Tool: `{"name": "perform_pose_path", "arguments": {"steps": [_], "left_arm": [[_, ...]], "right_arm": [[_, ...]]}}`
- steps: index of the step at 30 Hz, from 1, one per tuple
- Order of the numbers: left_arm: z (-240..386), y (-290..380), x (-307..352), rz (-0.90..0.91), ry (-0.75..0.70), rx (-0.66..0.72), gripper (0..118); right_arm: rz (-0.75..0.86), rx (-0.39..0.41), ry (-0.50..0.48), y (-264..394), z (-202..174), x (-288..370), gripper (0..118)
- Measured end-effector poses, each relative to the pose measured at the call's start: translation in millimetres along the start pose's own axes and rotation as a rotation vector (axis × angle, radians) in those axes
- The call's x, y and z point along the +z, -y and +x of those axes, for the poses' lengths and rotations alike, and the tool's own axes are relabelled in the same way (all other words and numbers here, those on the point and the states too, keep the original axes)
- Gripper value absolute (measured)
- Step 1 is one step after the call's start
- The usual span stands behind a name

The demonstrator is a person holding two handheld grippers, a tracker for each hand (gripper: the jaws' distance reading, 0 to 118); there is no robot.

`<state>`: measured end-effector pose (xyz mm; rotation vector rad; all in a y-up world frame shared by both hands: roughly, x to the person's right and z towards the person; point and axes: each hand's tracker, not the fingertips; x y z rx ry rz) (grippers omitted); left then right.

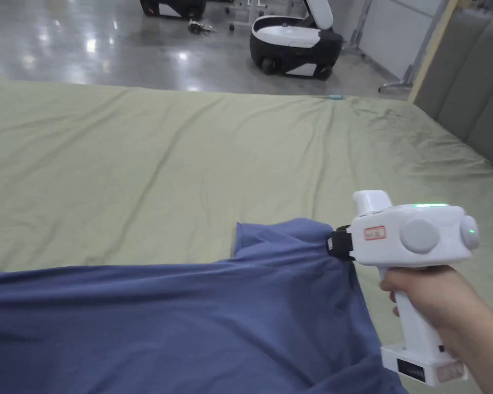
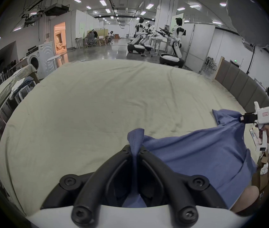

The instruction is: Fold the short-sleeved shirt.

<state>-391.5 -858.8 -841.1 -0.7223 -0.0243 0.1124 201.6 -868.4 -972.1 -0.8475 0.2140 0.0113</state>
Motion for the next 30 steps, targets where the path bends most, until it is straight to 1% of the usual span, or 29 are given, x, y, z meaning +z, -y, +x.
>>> {"name": "perform_pose_path", "arguments": {"steps": [2, 5, 8, 11, 15, 16, 19, 22, 25, 28, 30], "left_arm": [[6, 4, 34, 0.043, 0.016, 0.003, 3], [8, 20, 76, 0.064, 0.032, 0.001, 3], [-10, 51, 98, 0.070, 0.067, 0.016, 3], [-19, 85, 116, 0.047, 0.092, 0.029, 3], [-17, 130, 124, 0.007, 0.106, 0.046, 3], [-17, 140, 123, -0.015, 0.110, 0.046, 3], [-25, 164, 113, -0.068, 0.103, 0.045, 3], [-29, 182, 110, -0.119, 0.112, 0.069, 3], [-41, 194, 102, -0.140, 0.107, 0.075, 3], [-45, 197, 100, -0.137, 0.134, 0.153, 3], [-52, 200, 94, -0.129, 0.128, 0.143, 3]], "right_arm": [[0.060, 0.041, -0.006, 13, -8, 44, 0], [0.097, 0.055, -0.001, 40, -8, 103, 0], [0.108, 0.066, -0.023, 73, -6, 153, 0], [0.088, 0.083, -0.030, 112, -10, 183, 0], [0.008, 0.143, 0.008, 167, -20, 187, 0], [-0.011, 0.138, 0.019, 181, -21, 185, 0], [-0.066, 0.090, 0.024, 213, -15, 172, 0], [-0.103, 0.079, 0.050, 235, -5, 159, 0], [-0.118, 0.083, 0.076, 247, 1, 148, 0], [-0.126, 0.086, 0.095, 251, 5, 136, 0], [-0.115, 0.066, 0.102, 252, 2, 134, 0]]}}
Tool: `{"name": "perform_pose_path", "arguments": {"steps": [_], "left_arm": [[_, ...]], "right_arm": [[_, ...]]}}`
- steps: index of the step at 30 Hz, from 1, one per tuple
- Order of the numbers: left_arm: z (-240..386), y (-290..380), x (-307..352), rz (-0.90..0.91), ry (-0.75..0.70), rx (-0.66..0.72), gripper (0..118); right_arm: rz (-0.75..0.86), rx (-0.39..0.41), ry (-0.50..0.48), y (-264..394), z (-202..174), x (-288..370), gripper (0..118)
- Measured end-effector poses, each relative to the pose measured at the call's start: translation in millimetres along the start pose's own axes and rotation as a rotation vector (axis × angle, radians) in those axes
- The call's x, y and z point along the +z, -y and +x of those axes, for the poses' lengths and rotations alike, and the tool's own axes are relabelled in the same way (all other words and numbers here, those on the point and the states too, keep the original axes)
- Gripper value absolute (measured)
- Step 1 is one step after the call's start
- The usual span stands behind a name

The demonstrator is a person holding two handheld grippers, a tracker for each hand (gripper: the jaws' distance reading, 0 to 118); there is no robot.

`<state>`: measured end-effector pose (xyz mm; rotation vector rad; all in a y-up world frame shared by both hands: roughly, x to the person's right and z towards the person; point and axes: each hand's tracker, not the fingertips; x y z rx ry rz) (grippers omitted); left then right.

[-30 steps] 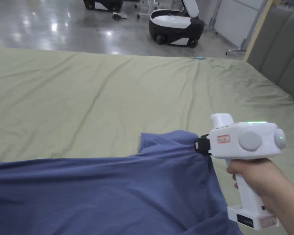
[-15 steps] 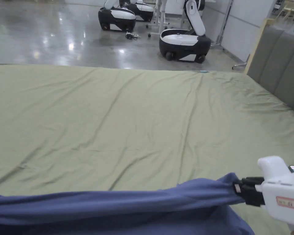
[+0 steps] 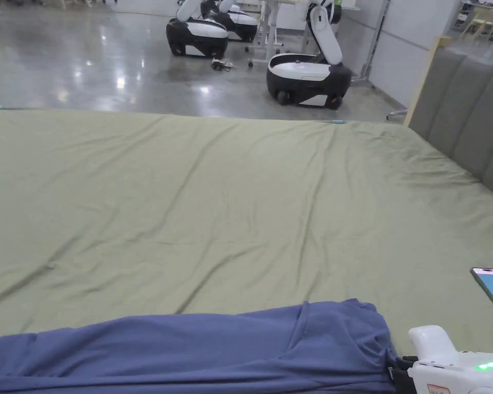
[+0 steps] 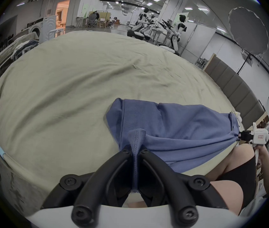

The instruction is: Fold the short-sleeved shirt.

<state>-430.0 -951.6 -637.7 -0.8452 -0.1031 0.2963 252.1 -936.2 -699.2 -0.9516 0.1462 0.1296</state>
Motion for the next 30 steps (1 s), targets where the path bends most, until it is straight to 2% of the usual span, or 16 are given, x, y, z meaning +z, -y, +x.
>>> {"name": "perform_pose_path", "arguments": {"steps": [2, 3, 5, 6, 8, 10, 11, 12, 14, 15, 23, 24, 25, 27, 28, 30], "left_arm": [[0, -2, 4, 0.002, 0.002, 0.015, 14], [-1, -5, 10, 0.002, 0.012, 0.040, 49], [-9, -6, 29, -0.008, 0.027, 0.096, 107], [-12, -6, 44, 0.035, 0.067, 0.116, 113], [-14, -6, 84, 0.107, 0.199, 0.182, 113], [-23, -7, 110, 0.139, 0.267, 0.256, 112], [-27, -7, 120, 0.151, 0.286, 0.286, 107], [-25, -7, 131, 0.157, 0.317, 0.300, 85], [-27, -8, 141, 0.169, 0.353, 0.285, 8], [-28, -9, 141, 0.173, 0.331, 0.263, 0], [-78, -23, 78, -0.031, 0.580, 0.357, 0], [-88, -27, 64, -0.054, 0.607, 0.371, 6], [-99, -29, 52, -0.058, 0.599, 0.409, 26], [-115, -30, 25, -0.122, 0.647, 0.485, 99], [-116, -28, 12, -0.164, 0.667, 0.516, 117], [-119, -28, -7, -0.186, 0.723, 0.533, 117]], "right_arm": [[0.008, -0.013, -0.004, 0, 1, 1, 6], [0.014, -0.013, -0.004, 2, -1, 8, 33], [0.014, -0.020, 0.040, 0, -4, 26, 107], [0.011, -0.018, 0.036, 0, -4, 34, 118], [0.115, -0.017, 0.041, -4, -18, 67, 112], [0.211, -0.011, 0.077, -15, -33, 90, 89], [0.249, -0.003, 0.056, -19, -42, 104, 57], [0.287, 0.000, 0.043, -25, -52, 114, 5], [0.345, -0.009, 0.020, -36, -75, 130, 0], [0.373, -0.005, -0.004, -40, -88, 140, 0], [0.428, 0.136, -0.127, -61, -166, 177, 0], [0.417, 0.144, -0.143, -63, -169, 178, 0], [0.401, 0.155, -0.156, -64, -173, 179, 0], [0.400, 0.178, -0.145, -65, -178, 180, 0], [0.396, 0.186, -0.137, -65, -180, 181, 0], [0.389, 0.183, -0.136, -68, -183, 181, 0]]}}
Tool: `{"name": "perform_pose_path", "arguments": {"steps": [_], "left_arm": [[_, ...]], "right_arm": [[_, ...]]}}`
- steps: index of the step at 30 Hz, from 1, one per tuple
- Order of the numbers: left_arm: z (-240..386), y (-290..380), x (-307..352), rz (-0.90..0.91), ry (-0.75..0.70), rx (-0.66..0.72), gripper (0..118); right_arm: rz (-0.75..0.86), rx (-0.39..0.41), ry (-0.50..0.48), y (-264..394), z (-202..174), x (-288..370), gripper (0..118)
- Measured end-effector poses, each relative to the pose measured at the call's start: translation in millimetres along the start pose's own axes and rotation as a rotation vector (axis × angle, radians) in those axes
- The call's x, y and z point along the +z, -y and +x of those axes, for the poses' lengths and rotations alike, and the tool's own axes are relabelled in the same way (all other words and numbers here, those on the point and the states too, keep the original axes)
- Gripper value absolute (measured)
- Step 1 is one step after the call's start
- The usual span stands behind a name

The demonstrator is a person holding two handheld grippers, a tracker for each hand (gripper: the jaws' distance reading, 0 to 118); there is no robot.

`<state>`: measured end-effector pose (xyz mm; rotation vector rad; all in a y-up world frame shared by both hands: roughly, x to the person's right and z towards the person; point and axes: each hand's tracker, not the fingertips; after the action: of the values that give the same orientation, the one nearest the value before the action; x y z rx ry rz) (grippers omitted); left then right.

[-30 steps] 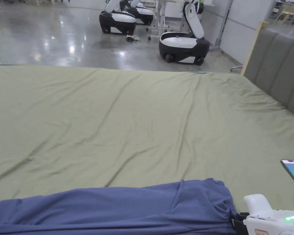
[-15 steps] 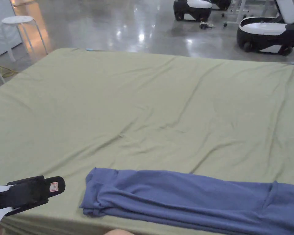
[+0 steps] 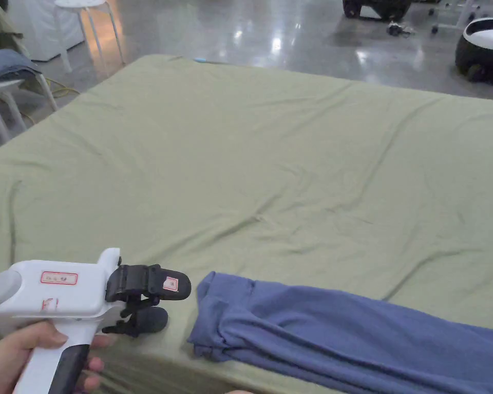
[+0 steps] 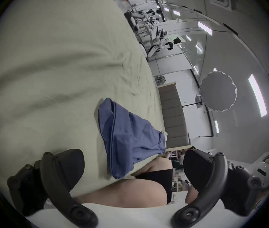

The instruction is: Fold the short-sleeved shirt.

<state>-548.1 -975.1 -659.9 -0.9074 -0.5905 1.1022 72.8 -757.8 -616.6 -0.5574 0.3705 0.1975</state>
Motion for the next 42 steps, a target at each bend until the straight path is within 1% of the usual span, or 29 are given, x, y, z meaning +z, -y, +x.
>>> {"name": "perform_pose_path", "arguments": {"steps": [3, 5, 8, 9, 10, 11, 12, 13, 14, 15, 16, 18, 20, 25, 28, 31, 32, 33, 36, 37, 39, 40, 42], "left_arm": [[-6, -2, -30, -0.045, 0.015, 0.001, 117], [0, -6, -46, -0.002, 0.072, -0.035, 117], [0, -14, -69, -0.029, 0.070, -0.016, 115], [3, -16, -74, -0.044, 0.075, -0.025, 104], [1, -21, -76, -0.075, 0.052, -0.060, 80], [-1, -24, -79, -0.080, 0.019, -0.077, 48], [-4, -24, -85, -0.091, -0.031, -0.064, 19], [-9, -22, -93, -0.112, -0.129, -0.045, 12], [-8, -9, -97, -0.111, -0.149, -0.048, 12], [-7, -7, -96, -0.100, -0.085, -0.052, 10], [-2, -8, -95, -0.094, -0.072, -0.047, 8], [3, -9, -90, -0.076, -0.094, -0.047, 5], [13, -9, -86, -0.085, -0.128, -0.080, 5], [55, -15, -73, -0.092, -0.160, -0.133, 4], [72, -27, -63, -0.095, -0.268, -0.201, 4], [78, -44, -41, -0.076, -0.361, -0.185, 4], [83, -49, -33, -0.070, -0.422, -0.194, 4], [87, -54, -25, -0.078, -0.466, -0.203, 4], [103, -69, -6, -0.076, -0.574, -0.173, 4], [113, -73, -4, -0.103, -0.623, -0.177, 4], [133, -72, -13, -0.147, -0.718, -0.229, 4], [146, -71, -21, -0.175, -0.778, -0.246, 4], [171, -64, -42, -0.192, -0.844, -0.284, 4]], "right_arm": [[-0.007, -0.017, -0.004, -4, -2, -4, 0], [-0.014, -0.022, -0.008, -6, -3, -8, 0], [-0.025, -0.020, -0.022, -9, -5, -14, 0], [-0.025, -0.019, -0.023, -8, -5, -14, 0], [-0.026, -0.015, -0.029, -9, -5, -14, 0], [-0.026, -0.011, -0.034, -9, -5, -13, 0], [-0.024, -0.010, -0.035, -9, -4, -13, 0], [-0.022, -0.010, -0.039, -6, -2, -7, 0], [-0.022, -0.010, -0.042, -5, 0, -5, 0], [-0.021, -0.010, -0.041, -4, 2, -4, 0], [-0.020, -0.011, -0.037, -4, 3, -3, 0], [-0.020, -0.023, -0.031, 0, 5, 0, 0], [-0.018, -0.027, -0.035, 2, 7, 3, 0], [0.000, -0.034, -0.030, 1, 2, 5, 0], [0.014, -0.031, -0.038, -1, 4, 8, 0], [0.020, -0.013, -0.042, -6, 6, 3, 0], [0.025, -0.010, -0.040, -6, 8, 3, 0], [0.030, -0.011, -0.041, -7, 7, 1, 0], [0.049, -0.024, -0.055, -6, 13, -3, 0], [0.059, -0.028, -0.055, -4, 10, -6, 0], [0.066, -0.037, -0.062, -2, 10, -10, 0], [0.072, -0.042, -0.064, -1, 11, -12, 0], [0.084, -0.057, -0.087, -1, 5, -15, 0]]}}
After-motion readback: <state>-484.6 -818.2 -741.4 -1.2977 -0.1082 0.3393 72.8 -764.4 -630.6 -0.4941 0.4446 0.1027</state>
